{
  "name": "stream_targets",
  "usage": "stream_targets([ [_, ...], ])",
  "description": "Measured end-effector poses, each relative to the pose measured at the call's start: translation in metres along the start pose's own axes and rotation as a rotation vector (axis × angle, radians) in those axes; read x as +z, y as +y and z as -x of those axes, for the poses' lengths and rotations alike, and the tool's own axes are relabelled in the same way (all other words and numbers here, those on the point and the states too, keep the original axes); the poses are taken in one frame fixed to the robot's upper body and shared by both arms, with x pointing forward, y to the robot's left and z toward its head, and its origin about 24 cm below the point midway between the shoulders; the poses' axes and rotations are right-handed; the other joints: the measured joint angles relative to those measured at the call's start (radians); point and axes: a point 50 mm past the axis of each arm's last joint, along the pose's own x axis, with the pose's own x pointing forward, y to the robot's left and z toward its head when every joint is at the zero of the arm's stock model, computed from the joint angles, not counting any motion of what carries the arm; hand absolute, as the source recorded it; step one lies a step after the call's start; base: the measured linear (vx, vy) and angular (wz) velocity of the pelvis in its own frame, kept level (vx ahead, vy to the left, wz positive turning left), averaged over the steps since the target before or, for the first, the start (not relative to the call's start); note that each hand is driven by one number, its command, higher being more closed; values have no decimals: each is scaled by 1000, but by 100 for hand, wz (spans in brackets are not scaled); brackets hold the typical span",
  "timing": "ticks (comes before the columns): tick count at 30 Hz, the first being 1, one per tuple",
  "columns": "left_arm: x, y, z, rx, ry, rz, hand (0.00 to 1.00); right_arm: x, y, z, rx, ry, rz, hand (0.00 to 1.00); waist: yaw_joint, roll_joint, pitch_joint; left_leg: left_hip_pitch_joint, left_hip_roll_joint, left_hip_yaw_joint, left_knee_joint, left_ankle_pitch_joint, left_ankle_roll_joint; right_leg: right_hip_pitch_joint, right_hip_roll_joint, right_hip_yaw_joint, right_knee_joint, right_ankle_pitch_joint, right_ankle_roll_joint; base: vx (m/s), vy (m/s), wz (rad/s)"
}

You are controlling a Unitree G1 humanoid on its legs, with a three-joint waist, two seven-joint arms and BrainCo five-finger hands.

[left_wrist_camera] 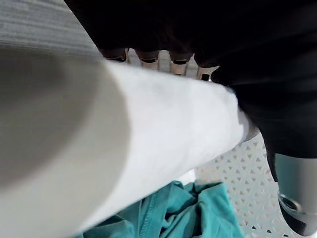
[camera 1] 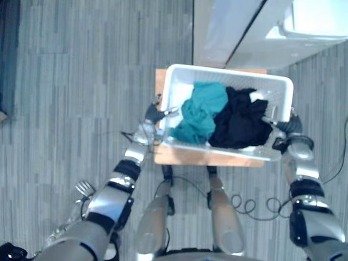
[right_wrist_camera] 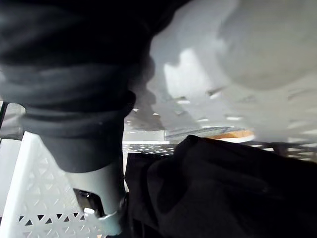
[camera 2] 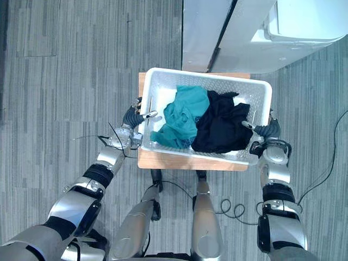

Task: Pick up the laundry basket with both hands and put the clothes into the washing machine.

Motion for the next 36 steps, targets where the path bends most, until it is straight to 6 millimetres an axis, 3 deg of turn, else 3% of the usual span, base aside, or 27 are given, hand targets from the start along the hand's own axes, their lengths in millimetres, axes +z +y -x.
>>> stream_targets([
  [9,20,7,-8,46,-53,-14,0,23,8,-15,20,-43,40,0,-3,-3,2,-33,8,-8,-26,34,-6,-31,2,-9,-19,23,0,4,-6,2],
  [10,22,7,-9,47,-58,-14,100,24,8,-17,21,-38,45,100,-3,-5,3,-37,9,-11,-26,36,-8,-32,2,-13,-23,27,0,-1,-1,5],
  [30,35,6,-14,27,-104,-116,100,27,12,-24,57,-6,130,100,1,-29,3,-43,12,0,-27,55,-15,-38,6,1,-38,56,1,5,-5,-1],
  [33,24,7,-11,24,-62,-146,100,10,16,-15,76,34,129,100,-1,-31,4,-6,13,6,-27,53,-15,-2,8,5,-45,57,1,50,-15,-9],
  [36,1,4,-3,6,9,-164,100,-22,16,2,84,98,105,100,-4,-33,2,42,16,7,-27,38,-13,54,10,4,-64,56,2,61,-22,-3],
])
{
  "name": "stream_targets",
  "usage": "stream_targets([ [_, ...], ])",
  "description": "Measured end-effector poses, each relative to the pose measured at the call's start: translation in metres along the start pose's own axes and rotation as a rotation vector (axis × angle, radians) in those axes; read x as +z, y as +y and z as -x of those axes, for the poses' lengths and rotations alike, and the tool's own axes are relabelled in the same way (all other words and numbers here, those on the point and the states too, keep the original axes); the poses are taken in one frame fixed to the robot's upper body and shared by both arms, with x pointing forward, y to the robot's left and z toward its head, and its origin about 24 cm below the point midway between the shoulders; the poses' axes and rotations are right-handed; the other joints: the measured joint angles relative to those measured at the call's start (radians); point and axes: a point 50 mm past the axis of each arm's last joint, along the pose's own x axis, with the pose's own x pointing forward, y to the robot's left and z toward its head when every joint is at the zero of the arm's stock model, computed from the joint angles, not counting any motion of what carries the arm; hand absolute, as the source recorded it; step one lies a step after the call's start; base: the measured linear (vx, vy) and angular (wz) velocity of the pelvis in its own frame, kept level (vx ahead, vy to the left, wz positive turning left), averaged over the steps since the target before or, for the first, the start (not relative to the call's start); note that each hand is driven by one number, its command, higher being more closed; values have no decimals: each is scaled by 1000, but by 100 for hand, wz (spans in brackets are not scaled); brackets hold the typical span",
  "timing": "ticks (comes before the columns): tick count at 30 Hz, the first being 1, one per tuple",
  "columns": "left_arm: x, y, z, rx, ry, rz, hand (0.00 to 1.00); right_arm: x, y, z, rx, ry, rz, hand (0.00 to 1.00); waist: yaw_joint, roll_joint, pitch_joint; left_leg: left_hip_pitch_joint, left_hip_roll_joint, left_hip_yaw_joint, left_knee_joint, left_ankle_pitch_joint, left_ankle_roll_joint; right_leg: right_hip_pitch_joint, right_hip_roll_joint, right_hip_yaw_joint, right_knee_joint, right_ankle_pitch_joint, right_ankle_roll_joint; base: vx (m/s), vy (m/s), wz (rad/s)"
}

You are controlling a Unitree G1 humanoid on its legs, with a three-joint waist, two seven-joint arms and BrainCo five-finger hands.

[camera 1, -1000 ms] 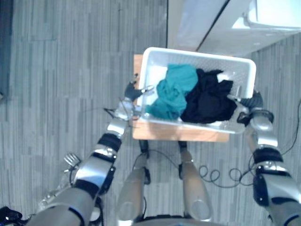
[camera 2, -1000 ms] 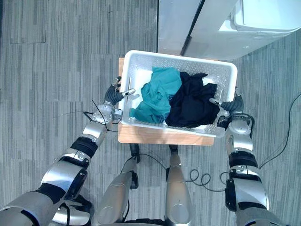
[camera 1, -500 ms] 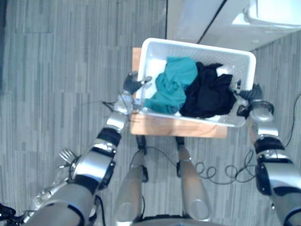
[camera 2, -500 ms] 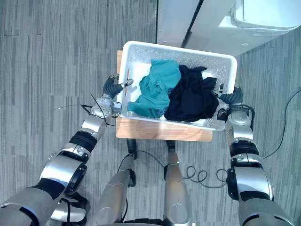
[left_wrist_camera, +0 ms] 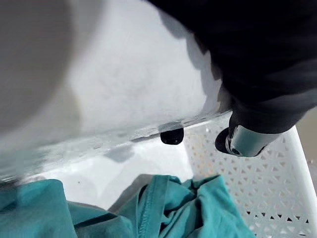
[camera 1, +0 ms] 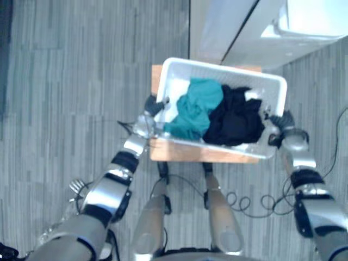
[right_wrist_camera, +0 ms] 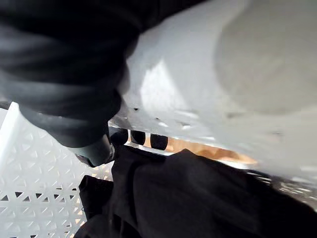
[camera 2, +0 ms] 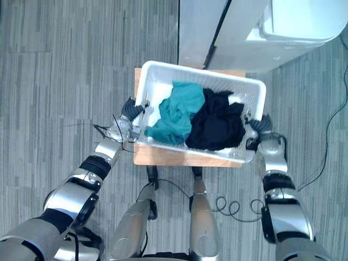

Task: Pick up the laundry basket with both hands and put the clothes into the washing machine.

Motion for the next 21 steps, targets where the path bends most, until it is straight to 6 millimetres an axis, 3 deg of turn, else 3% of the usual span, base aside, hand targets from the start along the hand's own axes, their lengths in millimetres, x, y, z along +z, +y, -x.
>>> stream_targets([
  [5,-31,-17,24,-87,54,28,100,-59,-4,33,-18,145,-82,100,-6,-1,-5,76,-8,0,-1,-17,13,83,-9,-1,-13,-11,12,59,-12,1],
  [9,-65,-30,55,-177,124,80,100,-111,-9,76,-20,286,-124,100,-4,-1,-101,103,-12,-6,-1,-30,5,113,-13,-14,-11,-25,21,77,-13,4],
  [13,-90,-39,82,-209,196,151,100,-132,-12,96,-21,352,-130,100,1,0,-156,162,-11,-10,-1,-34,2,172,-13,-21,-7,-38,19,67,-18,4],
  [17,-122,-47,119,-200,312,267,100,-155,-10,120,-14,429,-133,100,6,6,-270,222,-1,-29,-1,-57,-13,235,-7,-33,7,-75,12,28,-18,10],
  [21,-139,-55,147,-197,387,340,100,-168,-12,137,-22,480,-126,100,12,16,-335,241,3,-62,0,-62,-11,274,-5,-67,4,-87,-1,3,-9,27],
])
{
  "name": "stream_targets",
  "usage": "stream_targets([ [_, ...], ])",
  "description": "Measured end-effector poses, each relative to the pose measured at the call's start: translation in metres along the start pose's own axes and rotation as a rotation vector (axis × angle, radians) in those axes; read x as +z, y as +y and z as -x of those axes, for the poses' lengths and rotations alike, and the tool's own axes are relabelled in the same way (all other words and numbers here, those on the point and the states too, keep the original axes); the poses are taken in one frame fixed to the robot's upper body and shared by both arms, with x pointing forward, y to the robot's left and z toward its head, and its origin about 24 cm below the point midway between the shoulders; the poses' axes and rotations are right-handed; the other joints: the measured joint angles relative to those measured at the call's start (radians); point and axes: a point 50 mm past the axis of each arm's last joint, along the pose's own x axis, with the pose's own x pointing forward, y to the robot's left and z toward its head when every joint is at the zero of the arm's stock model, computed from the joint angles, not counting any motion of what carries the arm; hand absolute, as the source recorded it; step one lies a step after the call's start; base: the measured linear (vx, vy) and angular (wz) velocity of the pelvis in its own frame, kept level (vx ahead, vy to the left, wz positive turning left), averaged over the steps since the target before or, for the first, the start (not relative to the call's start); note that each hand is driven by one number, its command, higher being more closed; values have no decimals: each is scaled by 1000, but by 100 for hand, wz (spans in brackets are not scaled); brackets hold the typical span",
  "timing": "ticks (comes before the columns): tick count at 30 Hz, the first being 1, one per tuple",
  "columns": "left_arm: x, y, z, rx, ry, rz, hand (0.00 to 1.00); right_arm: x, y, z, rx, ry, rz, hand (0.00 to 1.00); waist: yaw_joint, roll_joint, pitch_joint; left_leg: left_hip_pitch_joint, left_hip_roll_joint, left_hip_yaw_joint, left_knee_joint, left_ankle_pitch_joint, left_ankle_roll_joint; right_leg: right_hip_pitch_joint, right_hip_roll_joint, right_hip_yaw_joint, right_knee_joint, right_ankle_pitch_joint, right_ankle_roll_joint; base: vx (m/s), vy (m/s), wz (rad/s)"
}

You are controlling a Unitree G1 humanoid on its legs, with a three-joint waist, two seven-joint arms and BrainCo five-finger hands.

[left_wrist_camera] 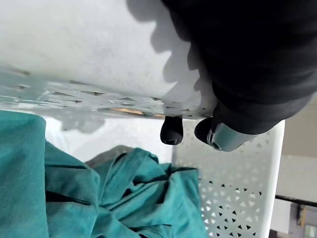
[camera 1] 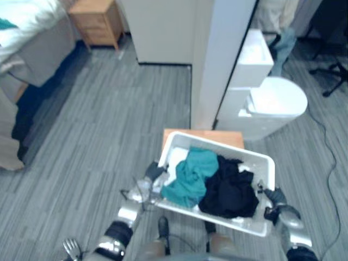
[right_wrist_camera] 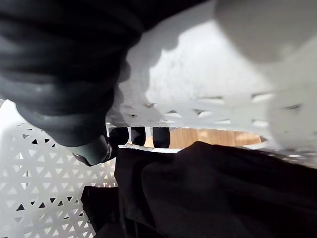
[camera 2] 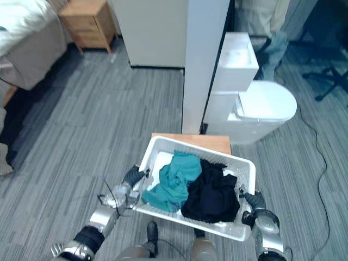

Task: Pick up the laundry basket with both hands and put the clothes into the washing machine.

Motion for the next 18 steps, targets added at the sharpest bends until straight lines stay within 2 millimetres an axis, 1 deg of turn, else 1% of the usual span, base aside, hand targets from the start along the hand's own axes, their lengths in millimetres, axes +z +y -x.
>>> stream_targets([
  [1,-5,0,3,3,14,8,100,-4,0,2,-1,12,-1,100,3,2,-2,-6,1,-19,18,-1,0,10,0,-17,3,-2,-2,-26,-9,43],
  [2,-8,-1,4,0,23,12,100,-7,0,3,-2,22,-3,100,5,2,-3,-36,3,-34,69,-18,-10,6,1,-32,19,-10,-7,-40,-22,42],
  [3,-8,-3,4,-5,25,17,100,-9,0,3,-4,28,-4,100,6,7,-4,-65,10,-43,120,-37,-13,-5,14,-31,43,-14,-12,-79,-69,46],
  [4,-10,-3,5,-7,33,14,100,-15,1,4,-4,46,-11,100,10,21,-12,-112,30,-78,196,-60,-41,-32,57,-4,95,-20,-38,-57,-61,49],
  [5,-9,1,6,-8,33,3,100,-20,2,7,-8,59,-29,100,10,-1,-8,-178,21,-58,374,-143,-45,-44,39,-1,112,-39,-61,-65,-59,20],
  [6,-13,-2,8,-9,46,19,100,-20,1,6,-14,61,-34,100,34,19,-2,-259,63,-49,802,-243,1,-55,63,-3,178,-51,-75,-25,-8,-15],
  [7,-15,-4,8,-11,53,28,100,-21,-1,7,-19,65,-35,100,47,13,1,-264,73,-50,935,-264,-3,-58,70,5,201,-54,-79,-56,-17,-51],
  [8,-13,-6,10,-21,43,27,100,-24,-1,9,-21,68,-52,100,49,17,-4,-233,84,-58,1067,-285,-2,-61,68,16,221,-54,-79,-85,14,-30],
  [9,-8,-9,11,-35,19,27,100,-24,-5,12,-34,55,-68,100,38,24,-9,-184,112,-84,1068,-288,3,-76,69,16,231,-54,-78,-126,46,-17],
  [10,-6,-11,10,-39,8,30,100,-23,-6,13,-39,44,-77,100,32,31,-14,-153,124,-104,1031,-288,2,-91,72,18,239,-53,-74,-203,130,-9],
  [11,-2,-12,10,-43,-8,28,100,-22,-8,14,-53,29,-101,100,18,43,-28,-80,129,-141,885,-330,-70,-138,78,33,260,-44,-57,-268,221,-34],
  [12,4,-15,7,-49,-29,18,100,-24,-9,15,-59,32,-116,100,14,47,-35,-15,118,-129,744,-441,-135,-182,79,68,256,-34,-35,-377,300,-52],
  [13,7,-15,5,-52,-37,8,100,-24,-9,16,-61,33,-127,100,14,37,-30,13,118,-101,659,-505,-115,-204,79,92,235,-10,-11,-447,343,-65],
  [14,9,-15,4,-57,-39,-2,100,-25,-9,16,-66,35,-139,100,12,41,-34,35,111,-53,590,-551,-55,-215,73,116,201,25,5,-424,296,-70],
  [15,7,-10,3,-51,-26,-25,100,-31,-6,17,-67,55,-159,100,15,-8,-28,33,79,-10,579,-545,-41,-214,41,162,154,58,13,-454,264,-74],
  [16,2,-9,4,-63,-3,-58,100,-42,-5,23,-73,81,-171,100,6,-42,-31,18,32,5,564,-518,-3,-192,3,196,65,46,8,-424,236,-62],
  [17,3,-11,3,-75,-8,-68,100,-48,-5,27,-85,98,-194,100,-6,-54,-28,5,8,17,552,-494,17,-183,-19,210,22,-29,11,-471,260,-53],
  [18,8,-13,1,-78,-29,-72,100,-48,-3,28,-105,93,-227,100,-11,-61,-24,-11,-2,63,523,-459,59,-210,-24,202,21,-99,28,-352,225,-66],
])
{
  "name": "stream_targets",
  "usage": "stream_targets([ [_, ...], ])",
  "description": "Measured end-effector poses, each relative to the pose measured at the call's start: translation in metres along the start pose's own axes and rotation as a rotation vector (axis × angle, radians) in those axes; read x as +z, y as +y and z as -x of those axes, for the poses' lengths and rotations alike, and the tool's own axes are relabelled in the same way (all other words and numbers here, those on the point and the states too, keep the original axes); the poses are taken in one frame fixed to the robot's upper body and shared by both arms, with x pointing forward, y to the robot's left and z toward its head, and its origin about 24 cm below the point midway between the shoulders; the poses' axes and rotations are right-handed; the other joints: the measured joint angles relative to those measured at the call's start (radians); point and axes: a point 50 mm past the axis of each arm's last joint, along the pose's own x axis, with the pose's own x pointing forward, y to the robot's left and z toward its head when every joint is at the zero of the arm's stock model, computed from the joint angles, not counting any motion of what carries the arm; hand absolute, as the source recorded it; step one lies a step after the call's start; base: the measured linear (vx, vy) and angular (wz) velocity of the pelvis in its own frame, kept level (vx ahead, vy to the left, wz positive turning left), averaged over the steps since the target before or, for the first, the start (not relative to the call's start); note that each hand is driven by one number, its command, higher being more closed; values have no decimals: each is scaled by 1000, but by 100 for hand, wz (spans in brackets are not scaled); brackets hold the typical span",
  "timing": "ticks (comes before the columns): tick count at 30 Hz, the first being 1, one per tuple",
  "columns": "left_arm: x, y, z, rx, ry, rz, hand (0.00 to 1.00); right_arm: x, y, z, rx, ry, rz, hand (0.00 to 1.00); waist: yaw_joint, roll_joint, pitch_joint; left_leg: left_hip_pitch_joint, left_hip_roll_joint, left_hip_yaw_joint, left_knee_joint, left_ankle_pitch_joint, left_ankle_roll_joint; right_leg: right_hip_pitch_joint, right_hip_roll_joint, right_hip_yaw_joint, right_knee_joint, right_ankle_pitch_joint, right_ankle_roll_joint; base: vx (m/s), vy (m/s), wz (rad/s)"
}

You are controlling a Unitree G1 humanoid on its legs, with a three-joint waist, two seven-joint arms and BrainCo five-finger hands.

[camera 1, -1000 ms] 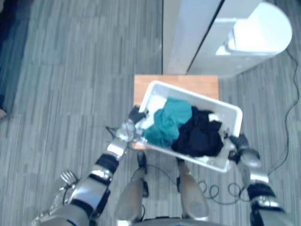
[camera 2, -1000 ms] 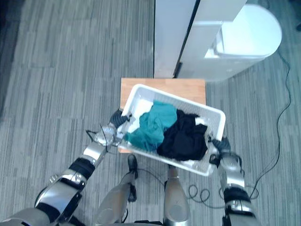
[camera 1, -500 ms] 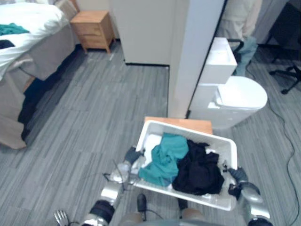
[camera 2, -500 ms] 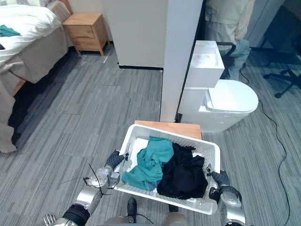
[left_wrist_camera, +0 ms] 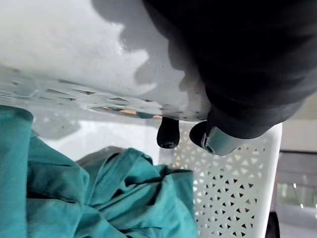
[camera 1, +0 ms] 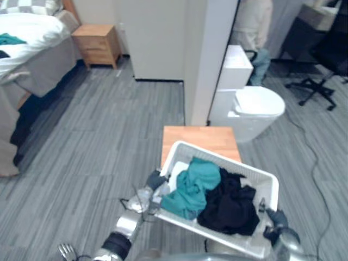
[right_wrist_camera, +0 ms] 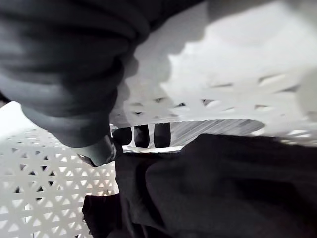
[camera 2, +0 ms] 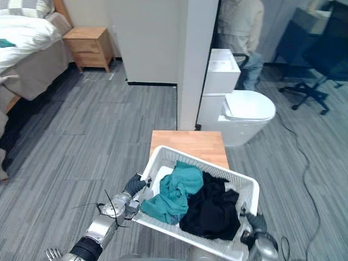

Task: Pick up the laundry basket with both hands and put the clothes into the washing machine.

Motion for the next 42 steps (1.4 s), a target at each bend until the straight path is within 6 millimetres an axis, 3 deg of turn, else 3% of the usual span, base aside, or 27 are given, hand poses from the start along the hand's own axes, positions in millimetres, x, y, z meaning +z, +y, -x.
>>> stream_targets([
  [1,3,2,-2,2,-7,-14,100,1,2,-1,-4,-3,-4,100,4,-4,2,-8,7,42,-17,25,22,-16,14,-36,11,23,15,-270,157,-78],
  [3,4,6,-2,10,-6,-21,100,1,5,-1,5,-2,-6,100,8,10,-2,-10,36,104,-63,72,31,-20,62,-134,56,90,-26,-229,125,-106],
  [6,8,10,-4,24,-16,-18,100,6,11,-4,17,-17,-10,100,12,22,1,-20,60,200,-163,155,42,-18,92,-213,270,63,-61,-202,79,-109],
  [10,10,13,-5,30,-22,-22,100,12,17,-7,30,-30,-2,100,19,23,1,4,121,379,-176,178,41,90,11,-301,463,-57,-77,-159,-61,-139],
  [12,16,17,-4,49,-48,-12,100,22,23,-10,41,-63,15,100,22,21,-1,28,169,509,-152,168,7,144,-55,-372,416,-47,-78,-152,-183,-190],
  [13,17,18,-4,56,-54,-7,100,26,26,-12,49,-73,17,100,24,17,0,29,179,535,-136,161,-7,144,-49,-380,379,-41,-69,-140,-251,-198],
  [16,20,17,-5,72,-70,33,100,41,26,-16,54,-115,50,100,23,17,-5,64,234,683,-107,147,-63,185,15,-366,177,-37,-68,-63,-228,-189],
  [18,13,12,-2,63,-48,53,100,35,17,-13,35,-101,67,100,-4,43,-17,72,340,710,-8,112,-118,215,115,-296,81,16,-91,31,-320,-149],
  [19,3,12,1,58,-17,56,100,21,16,-8,30,-64,58,100,-6,48,-17,95,451,717,117,92,-143,223,197,-243,91,6,-127,50,-268,-152],
  [20,-1,14,3,58,0,54,100,15,15,-5,28,-47,54,100,0,49,-17,97,502,708,187,95,-139,224,223,-215,113,-1,-143,53,-248,-147],
  [21,-6,15,5,60,18,55,100,9,15,-3,26,-32,54,100,6,59,-8,93,551,682,261,109,-97,223,255,-187,139,-11,-158,49,-197,-156],
  [22,-18,16,13,77,56,72,100,2,14,1,25,-13,58,100,12,54,0,28,606,505,441,193,123,232,310,-115,206,-35,-189,58,-174,-155],
  [23,-23,15,16,82,70,82,100,0,14,2,27,-5,70,100,18,51,1,-10,582,389,491,253,155,236,329,-81,228,-49,-205,92,-105,-193],
  [24,-30,13,22,93,85,107,100,-1,13,3,33,-4,93,100,27,46,4,-47,478,187,555,248,103,239,341,-7,268,-81,-231,104,61,-169],
  [25,-32,7,23,87,87,132,100,2,6,4,26,-14,115,100,31,53,16,-93,319,25,577,169,-15,238,343,53,289,-95,-241,123,108,-166],
  [27,-34,7,27,99,90,149,100,7,5,4,44,-24,130,100,34,70,27,-145,194,-12,507,98,-55,243,338,119,279,-94,-243,122,133,-137],
  [29,-35,7,29,102,89,152,100,3,7,10,55,-19,118,100,35,79,29,-201,188,22,335,96,-55,250,330,118,259,-93,-242,125,118,-92],
  [31,-35,7,29,103,88,157,100,3,6,14,55,-32,126,100,32,82,33,-234,166,19,61,132,-103,258,333,118,256,-103,-243,129,111,-36],
  [33,-33,6,30,105,77,159,100,6,7,14,58,-45,130,100,51,66,23,-218,122,-20,-80,254,-163,254,318,165,258,-139,-241,216,150,-42],
  [34,-31,7,29,107,71,159,100,7,8,14,61,-51,130,100,59,61,24,-221,112,-17,-79,255,-156,256,313,177,265,-154,-242,321,179,-49],
  [36,-30,10,37,142,48,189,100,15,14,15,85,-92,154,100,63,42,18,-210,80,54,-80,276,-50,231,284,231,350,-238,-222,364,210,-48],
  [37,-33,10,41,150,50,194,100,15,16,15,91,-92,160,100,63,30,7,-195,58,75,-83,265,-31,222,264,244,372,-267,-214,385,217,-43],
  [38,-37,9,44,151,63,198,100,10,13,16,85,-75,168,100,57,18,-18,-162,12,99,-120,236,-2,210,234,243,454,-299,-147,411,173,-30],
  [39,-39,11,45,159,71,195,100,7,16,14,90,-61,164,100,61,6,-22,-126,-30,119,-139,213,34,137,227,215,714,-312,6,553,225,-19],
  [40,-40,13,45,163,79,189,100,4,17,13,88,-45,168,100,46,5,-16,-73,-63,128,-160,202,55,72,213,164,883,-243,96,475,180,-1],
  [41,-41,14,46,166,87,184,100,0,17,14,87,-32,169,100,30,6,-14,-35,-76,127,-179,195,66,49,200,124,951,-191,84,396,164,9],
  [42,-40,14,46,181,79,186,100,4,19,13,90,-54,167,100,28,9,-13,20,-91,128,-208,191,73,22,184,70,1042,-145,33,351,126,-1],
])
